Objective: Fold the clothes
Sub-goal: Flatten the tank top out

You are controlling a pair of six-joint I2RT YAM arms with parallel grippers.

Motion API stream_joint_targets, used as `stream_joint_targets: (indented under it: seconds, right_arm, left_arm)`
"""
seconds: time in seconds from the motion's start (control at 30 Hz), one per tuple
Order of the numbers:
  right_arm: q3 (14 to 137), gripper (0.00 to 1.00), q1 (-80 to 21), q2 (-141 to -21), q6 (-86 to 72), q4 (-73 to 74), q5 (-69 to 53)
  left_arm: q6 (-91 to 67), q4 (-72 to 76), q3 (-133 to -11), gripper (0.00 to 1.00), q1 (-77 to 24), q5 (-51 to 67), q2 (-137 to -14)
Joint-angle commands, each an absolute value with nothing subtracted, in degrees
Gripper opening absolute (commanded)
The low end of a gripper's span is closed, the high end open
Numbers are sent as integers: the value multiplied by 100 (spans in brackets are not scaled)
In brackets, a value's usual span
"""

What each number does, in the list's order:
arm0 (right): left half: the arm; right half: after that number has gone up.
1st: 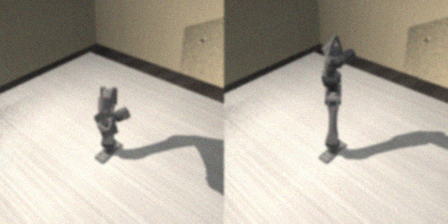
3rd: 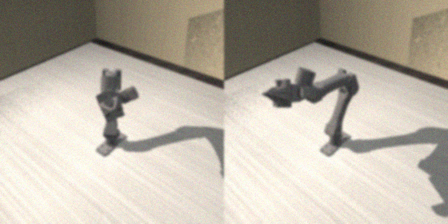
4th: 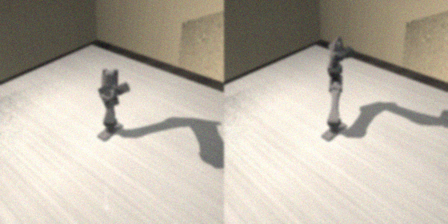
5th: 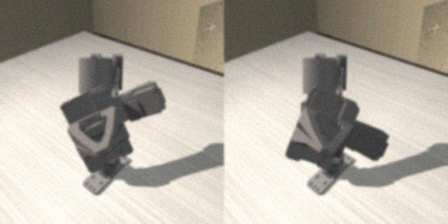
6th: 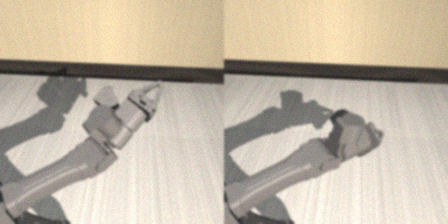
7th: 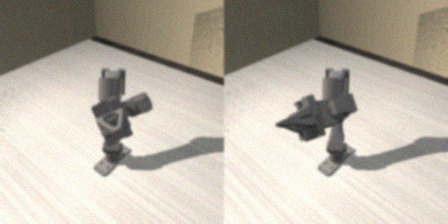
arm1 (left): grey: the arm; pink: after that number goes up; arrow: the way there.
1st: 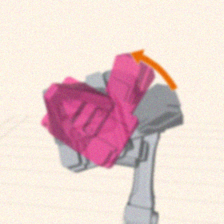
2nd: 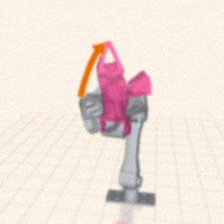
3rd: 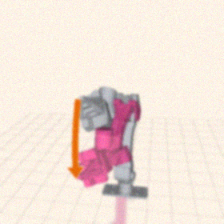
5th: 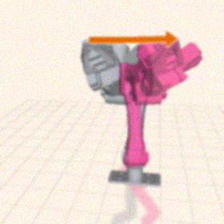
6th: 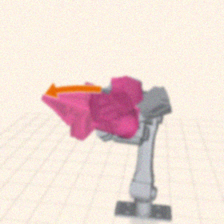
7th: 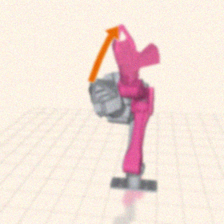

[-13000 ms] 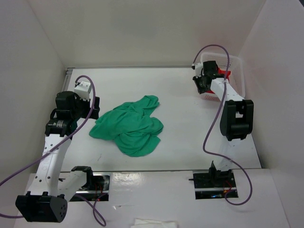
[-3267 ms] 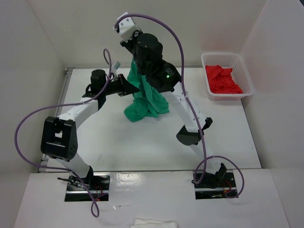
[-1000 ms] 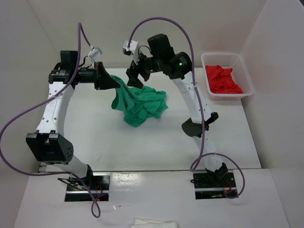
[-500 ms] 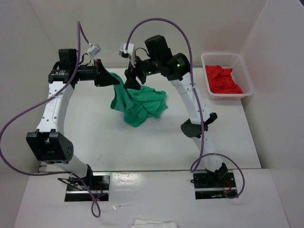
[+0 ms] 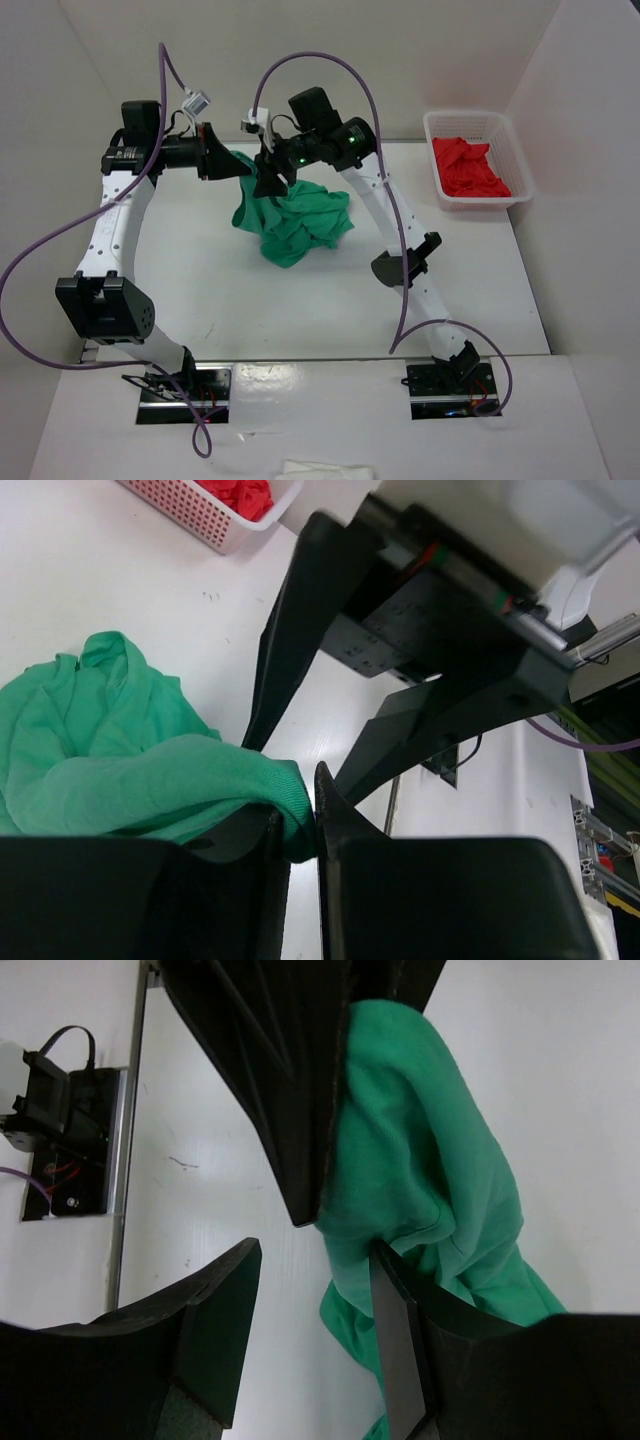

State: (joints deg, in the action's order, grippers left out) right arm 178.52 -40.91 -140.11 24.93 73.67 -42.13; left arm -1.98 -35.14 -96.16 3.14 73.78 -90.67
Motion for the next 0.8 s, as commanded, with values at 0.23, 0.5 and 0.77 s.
stream_joint_targets:
  seconds: [0.23, 0.5, 0.77]
  right_arm:
    - [17938, 53, -4140, -14045, 2443, 7066, -4298]
    - [17938, 61, -3588, -14098, 2751, 7418, -5386]
    - [17587, 71, -3041, -14150, 2646, 7418, -7074]
  left_arm:
    - [-404, -3111, -9439, 18, 343, 7926, -8763]
    - [324, -3604, -9510, 20, 343, 8297, -8517]
    - [325, -3481, -9194, 21, 343, 8560, -8358]
